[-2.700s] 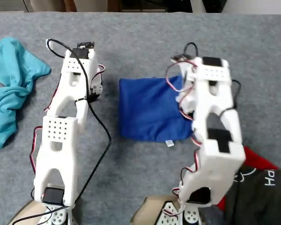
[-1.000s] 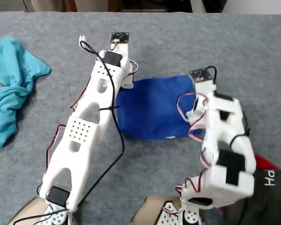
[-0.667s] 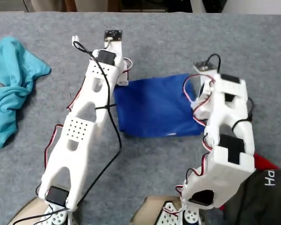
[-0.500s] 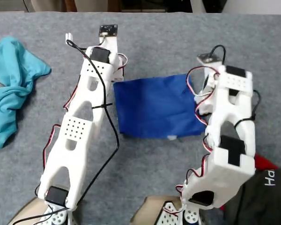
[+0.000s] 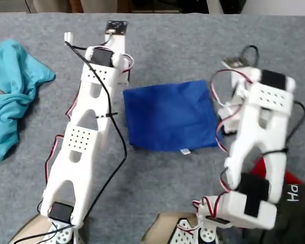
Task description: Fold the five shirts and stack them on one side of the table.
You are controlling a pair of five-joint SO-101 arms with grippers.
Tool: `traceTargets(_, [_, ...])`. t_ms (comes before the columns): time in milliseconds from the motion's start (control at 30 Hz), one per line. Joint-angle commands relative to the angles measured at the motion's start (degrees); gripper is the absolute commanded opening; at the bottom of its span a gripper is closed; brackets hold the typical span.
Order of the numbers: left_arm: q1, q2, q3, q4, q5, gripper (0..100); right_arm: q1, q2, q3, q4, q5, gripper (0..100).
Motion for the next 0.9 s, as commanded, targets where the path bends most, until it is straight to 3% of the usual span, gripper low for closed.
traceTargets(0, [-3.4, -1.4, -2.2, 1.4, -0.6, 11, 5.6, -8.1, 7.0, -0.6, -0.4, 0.5])
traceTargets(167, [-7.7, -1.3, 1.9, 1.5, -0.4, 21, 7.5, -20.4, 22.4, -4.8, -2.5, 0.5])
traceTargets(300, [-8.1, -2.6, 4.7, 1.6, -0.4, 20, 3.7, -25.6, 33.9, -17.1, -14.0, 2.1])
traceTargets(400, [-8.4, -5.1, 7.9, 1.6, -0.4, 20, -0.3, -24.8, 37.3, -25.6, -22.4, 12.8])
traceTargets(533, [-8.5, -9.8, 15.2, 1.6, -0.4, 20, -7.7, -18.3, 36.2, -31.8, -32.9, 26.5])
traceTargets(700, [-8.7, -15.3, 26.1, 1.6, -0.5, 20, -14.5, -5.7, 27.3, -34.4, -48.3, 28.2])
traceTargets(867, [-9.3, -19.6, 33.8, 1.5, -0.6, 20, -16.0, 8.7, 15.7, -34.4, -59.1, 35.9])
